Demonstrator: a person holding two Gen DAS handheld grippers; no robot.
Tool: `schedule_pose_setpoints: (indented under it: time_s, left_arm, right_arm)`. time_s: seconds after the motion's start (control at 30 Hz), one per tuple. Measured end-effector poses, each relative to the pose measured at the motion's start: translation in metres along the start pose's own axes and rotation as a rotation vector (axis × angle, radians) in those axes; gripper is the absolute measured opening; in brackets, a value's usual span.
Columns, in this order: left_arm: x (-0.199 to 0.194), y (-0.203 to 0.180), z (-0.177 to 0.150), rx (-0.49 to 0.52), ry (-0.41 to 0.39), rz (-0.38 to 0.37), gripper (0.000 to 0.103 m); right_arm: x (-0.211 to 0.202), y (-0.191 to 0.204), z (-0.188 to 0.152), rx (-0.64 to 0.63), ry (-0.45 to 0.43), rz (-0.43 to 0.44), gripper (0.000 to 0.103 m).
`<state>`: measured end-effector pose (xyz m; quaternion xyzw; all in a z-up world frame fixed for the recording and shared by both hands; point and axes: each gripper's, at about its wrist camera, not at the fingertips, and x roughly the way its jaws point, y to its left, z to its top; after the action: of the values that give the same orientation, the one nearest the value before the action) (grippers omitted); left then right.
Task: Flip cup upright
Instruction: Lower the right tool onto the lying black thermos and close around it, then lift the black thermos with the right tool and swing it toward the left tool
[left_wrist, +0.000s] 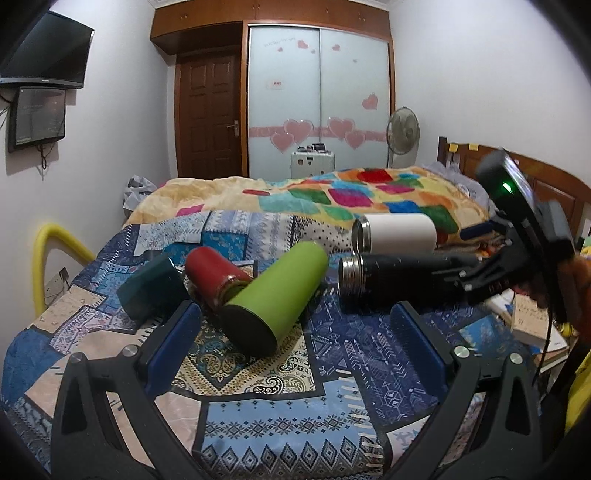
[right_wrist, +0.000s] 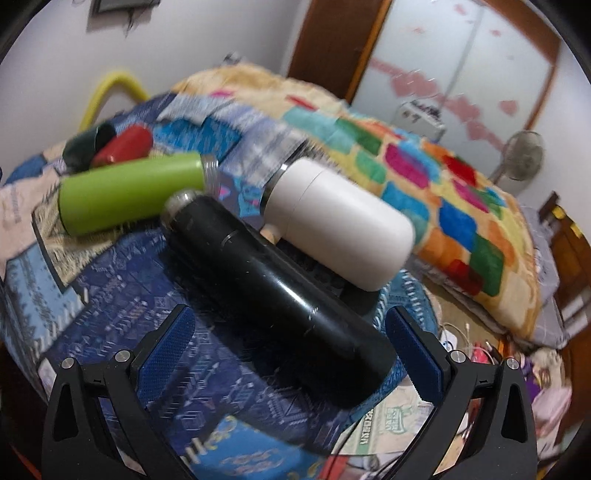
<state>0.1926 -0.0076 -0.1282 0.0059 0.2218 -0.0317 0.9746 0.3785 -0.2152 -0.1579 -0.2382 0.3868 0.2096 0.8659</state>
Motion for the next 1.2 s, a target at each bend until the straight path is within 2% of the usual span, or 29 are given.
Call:
schedule_pose_setpoints:
  time_s: [0.17,0.27,0.43,0.5,0.6,0.67,0.7,0.9,1.0,1.1,1.2]
  left_arm:
    - [0.011,-0.005,-0.006,0.018,0.023,0.006,0.103]
    - [0.014,-0.008,-0.008,0.028,0.026,0.010,0.103]
    - [0.017,-0.010,-0.011,0.028,0.033,0.006,0.103]
    - [0.018,-0.008,-0.012,0.024,0.040,0.004,0.103]
    - [0.019,-0.006,-0.012,0.015,0.044,0.006,0.103]
    - [0.020,-0.002,-0.014,0.001,0.049,0.004,0.103]
    - [0.021,-0.001,-0.014,-0.003,0.053,0.003,0.103]
    - [0.023,0.005,-0.018,-0.009,0.066,0.013,0.103]
    - [0.026,0.009,-0.021,-0.023,0.078,0.014,0.103]
    - [0.028,0.011,-0.023,-0.031,0.089,0.012,0.103]
    - [0.029,0.011,-0.025,-0.031,0.090,0.014,0.103]
  right_arm:
    - [0.016,-0.007,0.005,-0.037,0.110,0.106,0.100]
    - [0.025,-0.008,0.007,-0.040,0.159,0.131,0.094]
    - [0.018,-0.001,-0.001,-0.080,0.167,0.132,0.094]
    - [0.012,0.007,-0.007,-0.105,0.184,0.167,0.092]
    - [0.014,0.015,-0.006,-0.111,0.224,0.241,0.081]
    - [0.019,0.021,-0.009,-0.102,0.256,0.275,0.068]
    - [0.023,0.025,-0.009,-0.102,0.268,0.283,0.067]
    - [0.026,0.041,-0.009,-0.117,0.257,0.279,0.067]
    - [0.033,0.040,-0.003,-0.093,0.290,0.285,0.067]
    - [0.035,0.032,0.004,-0.101,0.308,0.250,0.067]
    - [0.026,0.021,0.015,-0.065,0.260,0.255,0.069]
